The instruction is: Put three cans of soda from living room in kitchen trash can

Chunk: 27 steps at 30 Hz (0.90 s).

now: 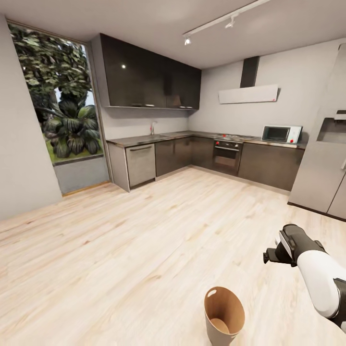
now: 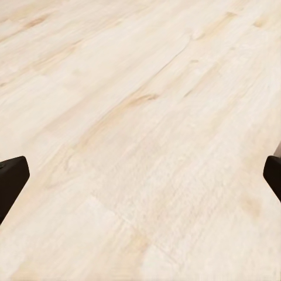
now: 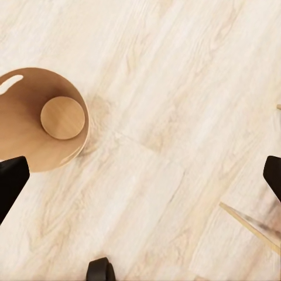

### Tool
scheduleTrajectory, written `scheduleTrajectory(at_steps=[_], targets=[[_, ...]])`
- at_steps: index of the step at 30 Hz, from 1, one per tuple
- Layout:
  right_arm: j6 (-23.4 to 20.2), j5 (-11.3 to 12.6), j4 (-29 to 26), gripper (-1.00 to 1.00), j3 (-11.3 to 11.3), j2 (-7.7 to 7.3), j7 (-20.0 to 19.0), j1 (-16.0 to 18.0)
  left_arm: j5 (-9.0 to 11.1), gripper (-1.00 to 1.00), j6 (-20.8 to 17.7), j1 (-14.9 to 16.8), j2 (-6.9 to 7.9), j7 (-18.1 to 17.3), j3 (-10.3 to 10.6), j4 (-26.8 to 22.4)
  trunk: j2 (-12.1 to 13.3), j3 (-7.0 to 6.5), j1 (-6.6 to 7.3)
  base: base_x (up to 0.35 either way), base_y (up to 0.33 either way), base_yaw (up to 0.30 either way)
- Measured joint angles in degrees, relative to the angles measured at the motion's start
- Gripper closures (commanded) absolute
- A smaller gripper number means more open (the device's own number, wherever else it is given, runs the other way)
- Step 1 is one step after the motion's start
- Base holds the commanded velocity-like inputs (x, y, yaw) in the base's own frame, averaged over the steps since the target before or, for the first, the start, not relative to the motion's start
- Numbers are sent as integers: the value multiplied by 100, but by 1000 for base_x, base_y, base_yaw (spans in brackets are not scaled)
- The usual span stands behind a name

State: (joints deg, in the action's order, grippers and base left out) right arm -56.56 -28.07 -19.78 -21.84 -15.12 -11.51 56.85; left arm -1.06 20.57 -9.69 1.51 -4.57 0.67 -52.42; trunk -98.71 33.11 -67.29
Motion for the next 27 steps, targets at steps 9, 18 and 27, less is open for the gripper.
scheduleTrajectory(at_steps=[9, 18, 27], targets=[[9, 3, 45, -100, -5, 4, 0, 1, -4, -100, -7, 2, -3, 0, 2, 12, -361, 162, -198, 0, 0, 0], [13, 3, 67, -100, -5, 5, -7, 1, -5, -100, -15, 2, -1, -7, 3, 12, -722, 323, -395, 0, 0, 0], [29, -5, 70, -100, -5, 2, -18, 1, 11, -100, -28, 2, 4, -7, 9, 4, -844, 378, -462, 36, 0, 0]])
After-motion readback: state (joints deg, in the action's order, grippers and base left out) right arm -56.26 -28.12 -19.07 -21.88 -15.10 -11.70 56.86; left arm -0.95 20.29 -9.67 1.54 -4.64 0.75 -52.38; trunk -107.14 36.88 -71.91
